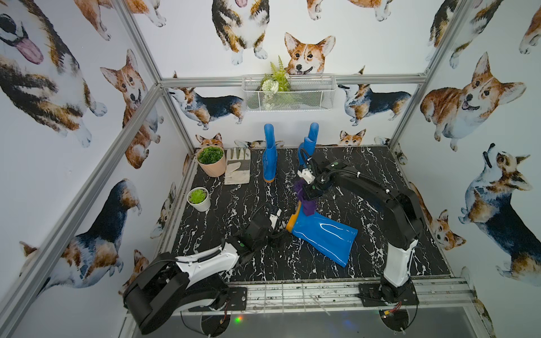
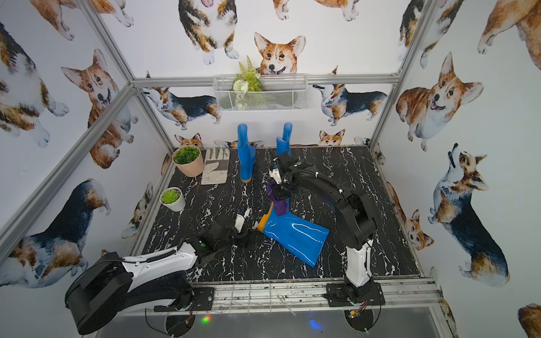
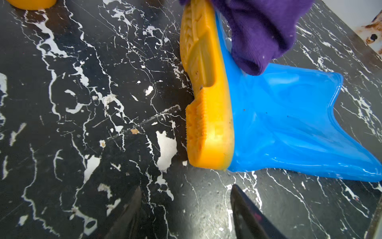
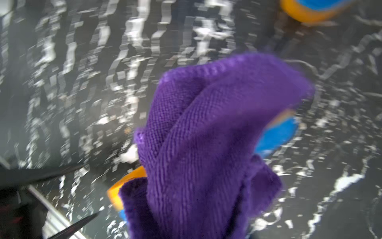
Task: Wipe the rubber boots with a cloth
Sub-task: Wipe the dirt off the rubber boot.
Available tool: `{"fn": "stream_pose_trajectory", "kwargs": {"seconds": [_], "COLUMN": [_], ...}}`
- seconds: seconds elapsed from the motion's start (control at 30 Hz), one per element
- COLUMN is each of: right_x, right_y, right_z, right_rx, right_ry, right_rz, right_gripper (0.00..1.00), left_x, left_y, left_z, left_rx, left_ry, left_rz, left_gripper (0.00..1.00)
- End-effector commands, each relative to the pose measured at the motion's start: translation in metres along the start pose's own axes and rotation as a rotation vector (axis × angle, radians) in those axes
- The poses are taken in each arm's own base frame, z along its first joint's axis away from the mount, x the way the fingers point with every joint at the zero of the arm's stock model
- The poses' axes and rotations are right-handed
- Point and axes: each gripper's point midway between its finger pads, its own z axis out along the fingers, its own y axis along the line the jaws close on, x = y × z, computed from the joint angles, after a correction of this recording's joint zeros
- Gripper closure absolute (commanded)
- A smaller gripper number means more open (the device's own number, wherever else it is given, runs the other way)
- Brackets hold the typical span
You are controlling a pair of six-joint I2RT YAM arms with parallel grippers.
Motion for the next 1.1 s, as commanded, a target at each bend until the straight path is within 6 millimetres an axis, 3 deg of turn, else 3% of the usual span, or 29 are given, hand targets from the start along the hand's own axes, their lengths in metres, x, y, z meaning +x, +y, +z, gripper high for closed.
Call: {"fn": "stream_pose_trajectory", "kwargs": {"seconds": [0.0, 0.13, 0.23, 0.4, 0.5, 0.6, 0.83, 0.9, 0.97, 1.07], "right_x": [0.015, 0.024, 0.011, -0.023, -0.031, -0.026, 0.004, 0.009, 0.01, 0.0], "right_y": [0.036, 0.028, 0.008, -0.046, -0.066, -0.058, 0.021, 0.018, -0.001, -0.035], "right_z": [0.008, 0.034, 0.038, 0.014, -0.003, -0.01, 0.02, 0.033, 0.04, 0.028], "right_rx": [-0.063, -0.057, -0.057, -0.019, -0.002, -0.018, -0.125, -0.117, -0.066, -0.065], "right_ry": [0.017, 0.069, 0.067, -0.014, -0.049, -0.048, 0.043, 0.077, 0.094, 0.07], "right_rz": [-0.102, -0.092, -0.046, 0.073, 0.115, 0.107, -0.06, -0.051, -0.025, 0.097], "right_gripper": [1.0, 1.0, 1.0, 1.0, 1.0, 1.0, 1.0, 1.0, 1.0, 1.0], "left_x": [-0.009, -0.008, -0.007, -0.007, -0.008, -0.011, -0.018, -0.014, -0.011, -0.005], "left_y": [-0.01, -0.015, -0.015, -0.013, -0.014, -0.017, -0.027, -0.027, -0.025, -0.021], "left_z": [0.009, 0.018, 0.02, 0.022, 0.025, 0.032, 0.058, 0.065, 0.067, 0.065], "left_rx": [0.047, 0.071, 0.072, 0.056, 0.055, 0.069, 0.104, 0.101, 0.092, 0.08], "left_ry": [-0.011, 0.008, 0.018, 0.031, 0.041, 0.047, 0.086, 0.104, 0.114, 0.123], "left_rz": [-0.016, -0.024, -0.025, -0.015, -0.011, -0.007, 0.006, 0.007, 0.003, 0.003], "left_gripper": [0.3, 0.3, 0.3, 0.3, 0.3, 0.3, 0.3, 0.3, 0.3, 0.3]}}
